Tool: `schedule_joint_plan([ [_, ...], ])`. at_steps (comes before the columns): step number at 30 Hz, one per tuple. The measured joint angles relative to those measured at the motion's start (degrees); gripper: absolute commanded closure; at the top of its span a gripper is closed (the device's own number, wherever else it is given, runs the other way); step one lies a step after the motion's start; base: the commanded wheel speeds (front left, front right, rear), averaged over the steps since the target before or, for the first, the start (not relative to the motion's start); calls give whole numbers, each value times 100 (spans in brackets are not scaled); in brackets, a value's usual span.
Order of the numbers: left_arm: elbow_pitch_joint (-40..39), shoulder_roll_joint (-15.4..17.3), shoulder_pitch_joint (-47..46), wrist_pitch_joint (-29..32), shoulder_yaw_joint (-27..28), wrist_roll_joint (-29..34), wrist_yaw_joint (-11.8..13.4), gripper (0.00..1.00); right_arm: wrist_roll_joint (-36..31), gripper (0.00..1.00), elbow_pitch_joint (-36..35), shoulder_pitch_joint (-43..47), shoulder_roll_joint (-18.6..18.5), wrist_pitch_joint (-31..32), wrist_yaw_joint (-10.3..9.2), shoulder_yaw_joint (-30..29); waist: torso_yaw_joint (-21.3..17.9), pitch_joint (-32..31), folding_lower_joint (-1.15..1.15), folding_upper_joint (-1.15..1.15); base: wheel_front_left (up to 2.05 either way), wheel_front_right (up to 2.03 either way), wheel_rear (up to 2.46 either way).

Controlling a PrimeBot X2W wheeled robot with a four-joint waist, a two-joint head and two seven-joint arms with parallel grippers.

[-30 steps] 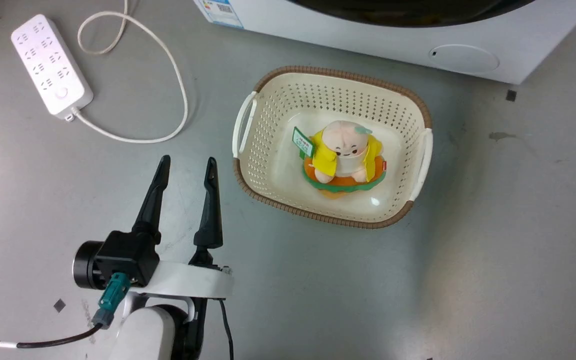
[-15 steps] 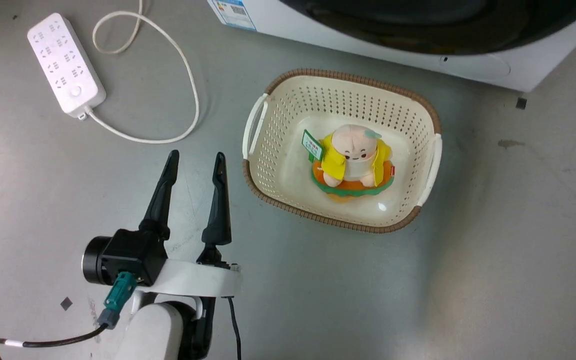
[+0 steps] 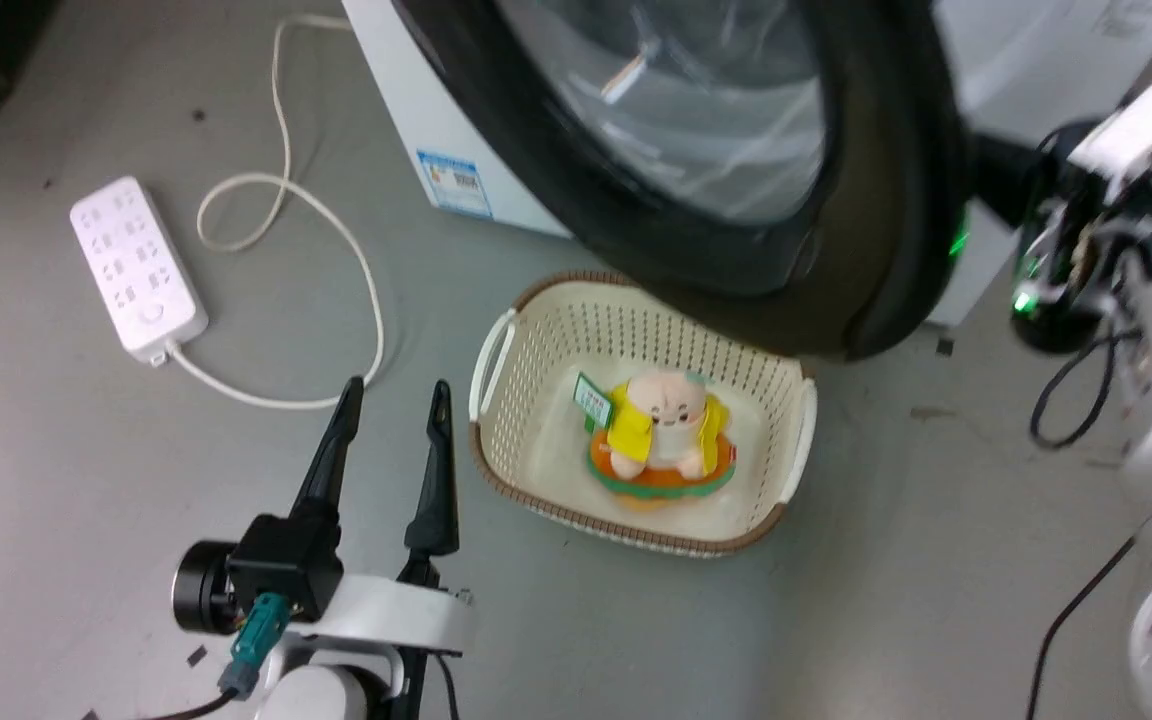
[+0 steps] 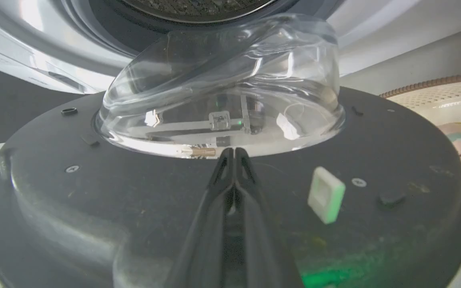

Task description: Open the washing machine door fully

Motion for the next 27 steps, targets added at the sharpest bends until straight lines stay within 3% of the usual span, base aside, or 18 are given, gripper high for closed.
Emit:
schedule_joint_plan([
  [5,68,2,260,0,62,52,-2,0,328,100,-491,787,297,516,1,197,-92,-458,-1,0,0,0,0],
  [10,104,1,418,0,97,57,-63,0,1127,100,-588,1262,260,915,1,825,-131,-799,-1,0,0,0,0],
  [19,201,1,594,0,114,156,-208,0,3477,100,-985,2120,274,824,1,3063,-3,-1104,1,0,0,0,0],
  [27,266,0,859,0,70,204,-235,0,5492,100,-2187,3165,298,-135,1,5551,154,-1249,1,0,0,0,0],
])
